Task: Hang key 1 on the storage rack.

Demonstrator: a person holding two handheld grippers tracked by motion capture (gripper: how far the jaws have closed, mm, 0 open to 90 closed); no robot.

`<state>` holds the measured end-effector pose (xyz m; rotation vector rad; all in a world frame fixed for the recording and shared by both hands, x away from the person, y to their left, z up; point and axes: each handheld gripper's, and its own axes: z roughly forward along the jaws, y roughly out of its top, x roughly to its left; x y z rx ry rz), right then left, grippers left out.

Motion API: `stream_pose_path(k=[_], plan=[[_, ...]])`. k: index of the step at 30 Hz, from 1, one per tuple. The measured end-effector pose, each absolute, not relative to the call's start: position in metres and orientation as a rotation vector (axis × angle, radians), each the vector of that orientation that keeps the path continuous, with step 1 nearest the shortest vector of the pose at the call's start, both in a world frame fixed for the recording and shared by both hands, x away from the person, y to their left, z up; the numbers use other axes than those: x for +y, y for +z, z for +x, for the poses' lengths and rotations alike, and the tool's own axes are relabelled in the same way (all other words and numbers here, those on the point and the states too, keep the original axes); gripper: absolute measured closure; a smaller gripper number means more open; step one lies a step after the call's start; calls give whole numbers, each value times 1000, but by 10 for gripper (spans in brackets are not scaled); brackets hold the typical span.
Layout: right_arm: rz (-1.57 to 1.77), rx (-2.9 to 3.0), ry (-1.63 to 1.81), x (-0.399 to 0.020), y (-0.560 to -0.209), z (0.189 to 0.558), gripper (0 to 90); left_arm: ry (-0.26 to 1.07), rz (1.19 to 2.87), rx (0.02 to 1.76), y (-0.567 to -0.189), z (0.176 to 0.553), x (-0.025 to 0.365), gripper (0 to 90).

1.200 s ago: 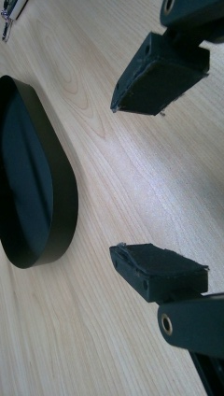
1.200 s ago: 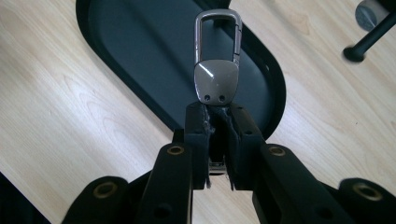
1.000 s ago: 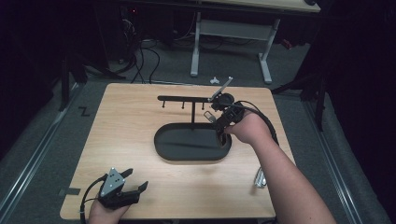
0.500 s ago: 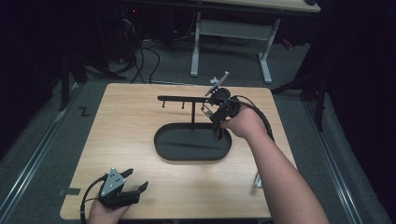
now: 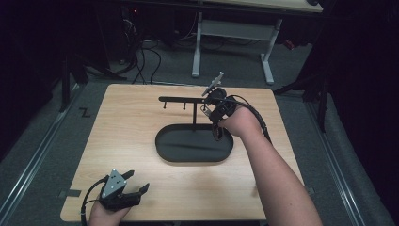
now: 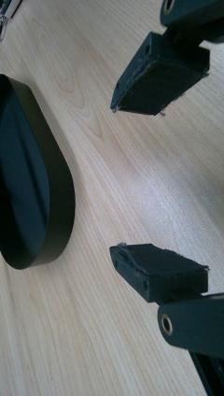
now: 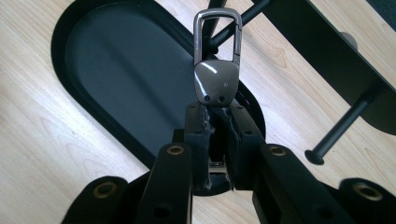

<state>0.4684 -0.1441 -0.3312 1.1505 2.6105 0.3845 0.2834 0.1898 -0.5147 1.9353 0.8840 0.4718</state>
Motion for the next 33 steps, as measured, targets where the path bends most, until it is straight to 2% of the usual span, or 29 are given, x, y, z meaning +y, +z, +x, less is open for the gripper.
stream_pose_path(k=[24,33], plan=[[1202,2538,383,-136,-359,484,793,458,1961,877,-517,284,188,251],[1219,2545,402,-138,-359,476,731,456,1963,876,-517,285,187,251]])
